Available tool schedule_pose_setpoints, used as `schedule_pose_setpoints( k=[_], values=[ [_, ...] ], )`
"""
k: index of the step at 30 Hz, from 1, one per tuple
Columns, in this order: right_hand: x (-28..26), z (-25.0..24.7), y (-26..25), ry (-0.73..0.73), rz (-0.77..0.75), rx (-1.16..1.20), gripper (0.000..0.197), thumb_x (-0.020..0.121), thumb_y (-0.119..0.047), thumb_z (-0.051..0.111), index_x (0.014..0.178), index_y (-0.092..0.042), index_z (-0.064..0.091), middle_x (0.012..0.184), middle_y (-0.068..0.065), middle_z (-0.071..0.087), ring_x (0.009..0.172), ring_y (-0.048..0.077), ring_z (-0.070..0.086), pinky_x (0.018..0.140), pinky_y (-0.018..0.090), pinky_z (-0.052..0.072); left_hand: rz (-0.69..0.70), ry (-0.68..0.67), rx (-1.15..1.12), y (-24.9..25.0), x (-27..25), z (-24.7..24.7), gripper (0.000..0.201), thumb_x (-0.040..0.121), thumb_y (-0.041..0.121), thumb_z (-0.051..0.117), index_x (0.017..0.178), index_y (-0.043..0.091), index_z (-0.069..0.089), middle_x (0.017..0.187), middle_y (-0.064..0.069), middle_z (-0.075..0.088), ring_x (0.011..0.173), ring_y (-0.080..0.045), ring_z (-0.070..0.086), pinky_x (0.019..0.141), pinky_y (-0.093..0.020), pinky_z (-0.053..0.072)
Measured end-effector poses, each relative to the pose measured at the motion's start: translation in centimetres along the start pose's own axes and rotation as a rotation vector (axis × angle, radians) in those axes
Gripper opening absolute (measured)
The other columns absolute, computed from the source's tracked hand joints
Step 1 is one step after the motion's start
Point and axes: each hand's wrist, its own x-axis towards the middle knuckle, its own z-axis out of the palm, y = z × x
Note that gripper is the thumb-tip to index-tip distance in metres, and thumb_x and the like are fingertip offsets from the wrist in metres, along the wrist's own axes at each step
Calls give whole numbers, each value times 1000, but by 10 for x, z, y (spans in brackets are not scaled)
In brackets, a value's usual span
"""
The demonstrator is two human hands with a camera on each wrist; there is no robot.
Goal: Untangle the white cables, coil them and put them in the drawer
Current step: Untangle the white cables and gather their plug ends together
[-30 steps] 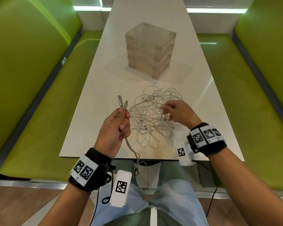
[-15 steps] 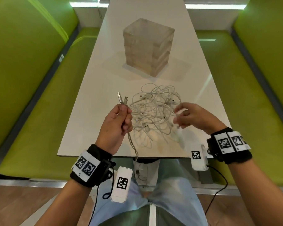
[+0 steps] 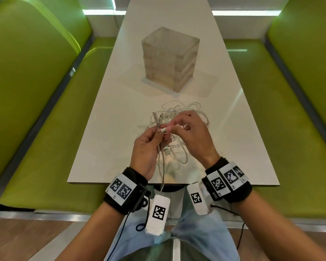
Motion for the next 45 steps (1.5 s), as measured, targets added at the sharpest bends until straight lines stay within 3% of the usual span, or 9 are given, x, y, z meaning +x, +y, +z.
schedule_pose_setpoints(
  k=[5, 12, 18, 23, 28, 32, 37, 41, 45],
  values=[
    [-5, 11, -4, 38, 8, 127, 19, 78, -24, 75, 74, -9, 63, 65, 4, 60, 64, 14, 54, 64, 38, 47, 3, -11, -98, 0, 2, 1, 26, 93, 11, 51, 114, 2, 63, 109, -9, 70, 103, -17, 65, 90, -26, 52],
    [12, 9, 4, -243, 104, 171, 29, 77, -14, 76, 70, 7, 58, 77, 5, 70, 85, 10, 69, 75, 21, 53, -38, -50, -125, 8, 5, 0, 31, 99, 11, 43, 83, 20, 68, 100, 3, 74, 99, -12, 67, 83, -26, 52],
    [29, -4, 40, -404, -2, -343, 25, 93, -24, 56, 68, -24, 60, 65, -14, 60, 59, -6, 55, 62, 21, 43, 114, -3, -263, 43, 17, -13, 23, 101, 21, 32, 88, 15, 50, 76, 1, 72, 100, -20, 68, 99, -40, 48],
    [52, -34, 62, -246, 76, -478, 30, 96, -24, 50, 68, -20, 60, 66, -7, 61, 60, -3, 55, 63, 17, 37, 257, 78, -314, 80, 21, -36, 27, 103, 26, 29, 87, 16, 48, 51, 9, 44, 49, -6, 48, 61, -26, 52],
    [38, -20, 36, -248, -21, -259, 27, 92, -40, 50, 104, -20, 65, 101, -8, 67, 91, 0, 60, 78, 16, 44, 223, 119, -369, 75, 30, -47, 22, 100, 29, 36, 86, 16, 47, 52, 9, 40, 45, -6, 37, 51, -19, 38],
    [24, 4, 12, -462, -82, -302, 51, 83, -49, 59, 129, -28, 53, 113, -13, 63, 83, -13, 52, 73, 10, 39, 223, 87, -406, 67, 30, -36, 21, 97, 30, 38, 85, 15, 46, 52, 8, 40, 46, -6, 36, 50, -19, 36],
    [17, 29, 17, -551, 4, -210, 11, 91, -30, 58, 92, -20, 58, 88, -11, 67, 63, -3, 49, 66, 21, 39, 184, 75, -454, 65, 29, -34, 33, 103, 32, 28, 80, 16, 46, 52, 9, 42, 47, -6, 41, 52, -19, 41],
    [19, 16, 10, -620, 118, -72, 16, 94, -32, 53, 86, -18, 54, 72, -2, 68, 58, 11, 49, 60, 27, 41, 179, 173, -399, 64, 26, -43, 31, 101, 34, 32, 79, 16, 46, 49, 8, 43, 51, -8, 52, 58, -24, 51],
    [24, -9, 16, -705, 19, -377, 26, 95, -34, 51, 82, -16, 64, 68, -1, 60, 62, 11, 53, 65, 24, 43, 203, 248, -401, 72, 32, -63, 30, 101, 34, 34, 78, 17, 44, 48, 10, 36, 40, -4, 31, 42, -17, 31]
  ],
)
